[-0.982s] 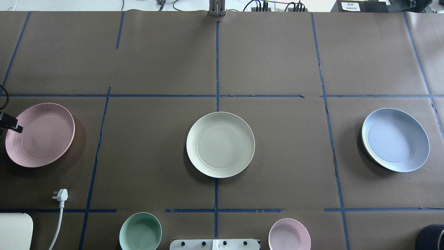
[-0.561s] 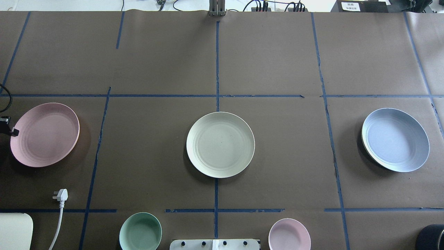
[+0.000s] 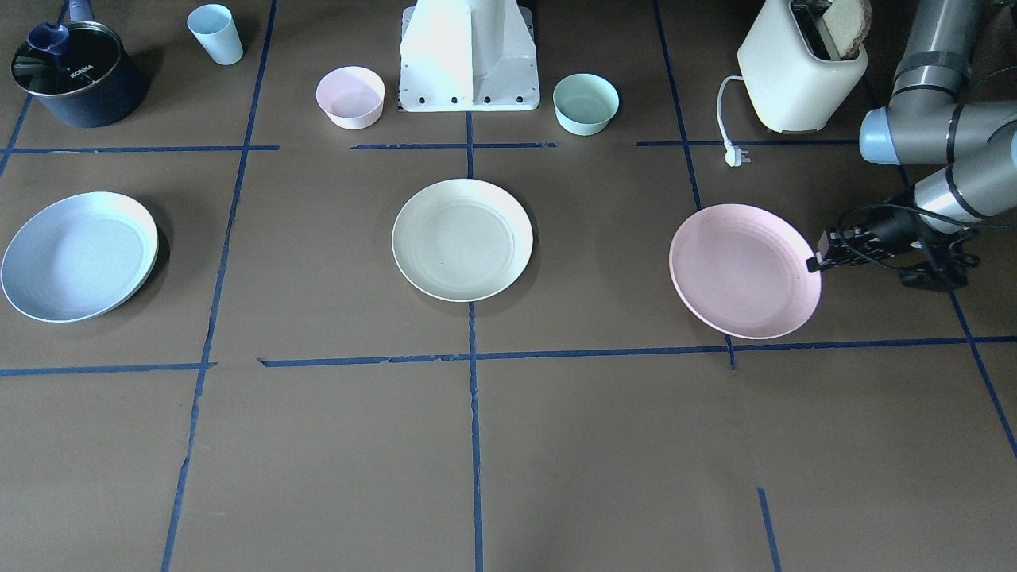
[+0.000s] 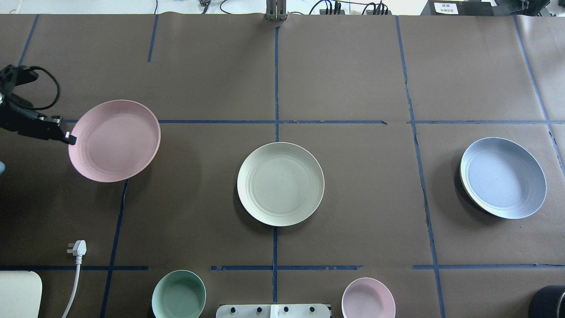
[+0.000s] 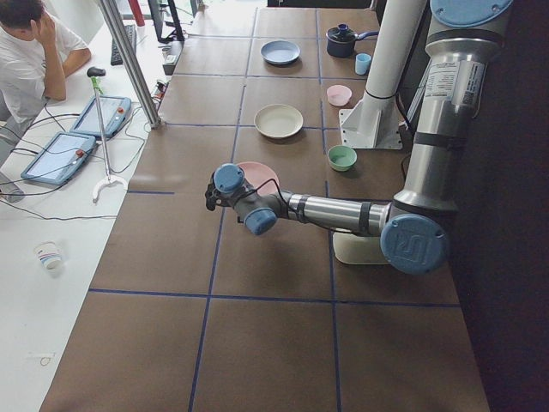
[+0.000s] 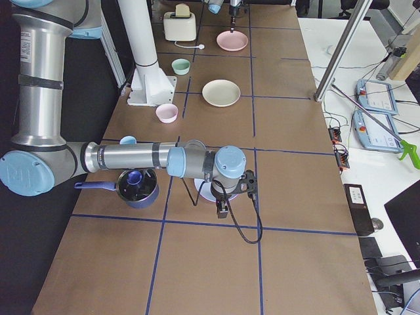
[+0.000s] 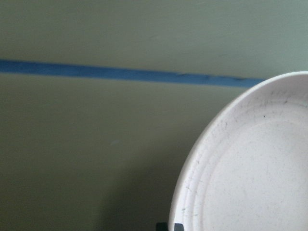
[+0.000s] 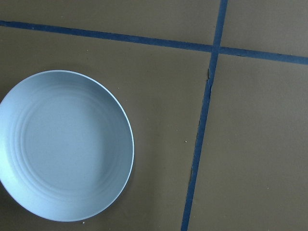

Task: Stack three plates with pink and blue
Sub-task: 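Carry the pink plate with the left gripper onto the cream plate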

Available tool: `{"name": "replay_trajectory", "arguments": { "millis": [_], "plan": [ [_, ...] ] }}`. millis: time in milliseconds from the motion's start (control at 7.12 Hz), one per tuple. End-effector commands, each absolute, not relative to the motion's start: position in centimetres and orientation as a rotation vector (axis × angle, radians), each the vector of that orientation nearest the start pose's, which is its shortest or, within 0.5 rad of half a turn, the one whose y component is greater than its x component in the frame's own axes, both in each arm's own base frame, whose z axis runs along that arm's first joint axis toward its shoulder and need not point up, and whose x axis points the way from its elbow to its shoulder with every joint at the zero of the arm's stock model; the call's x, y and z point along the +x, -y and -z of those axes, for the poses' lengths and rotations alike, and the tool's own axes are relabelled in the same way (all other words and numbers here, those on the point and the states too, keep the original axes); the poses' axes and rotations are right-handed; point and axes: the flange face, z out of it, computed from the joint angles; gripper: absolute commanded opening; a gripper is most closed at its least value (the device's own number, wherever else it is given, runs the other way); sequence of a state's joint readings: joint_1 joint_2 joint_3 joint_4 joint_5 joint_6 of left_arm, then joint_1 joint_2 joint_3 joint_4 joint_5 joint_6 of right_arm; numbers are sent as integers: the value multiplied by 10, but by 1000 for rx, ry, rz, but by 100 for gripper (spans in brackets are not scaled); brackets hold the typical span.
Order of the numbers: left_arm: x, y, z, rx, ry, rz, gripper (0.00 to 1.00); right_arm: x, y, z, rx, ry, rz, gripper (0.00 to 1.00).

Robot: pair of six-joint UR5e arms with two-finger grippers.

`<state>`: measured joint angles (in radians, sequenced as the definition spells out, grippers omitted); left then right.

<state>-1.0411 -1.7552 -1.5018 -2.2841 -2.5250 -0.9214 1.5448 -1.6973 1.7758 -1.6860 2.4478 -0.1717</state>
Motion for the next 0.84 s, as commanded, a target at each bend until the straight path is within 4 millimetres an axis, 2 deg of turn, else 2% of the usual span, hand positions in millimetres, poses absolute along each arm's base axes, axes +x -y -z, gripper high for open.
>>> {"name": "replay_trajectory", "arguments": {
  "millis": [0,140,281,421,702],
  "plan": [
    [359,515,-359,-19,-1284,-184,0,45,438,-618,67,881,182,100],
    [417,498,-319,-25,-1282,-138,0,45,438,-618,67,882,182,100],
    [456,478,-299,-8,-1276,-118,0,45,438,-618,66,888,181,100],
    [486,462,-290,15,-1269,-130,0,44,438,-618,67,899,181,100],
    [511,442,-284,29,-1259,-144,5,42,437,-620,60,901,181,100]
  ]
}}
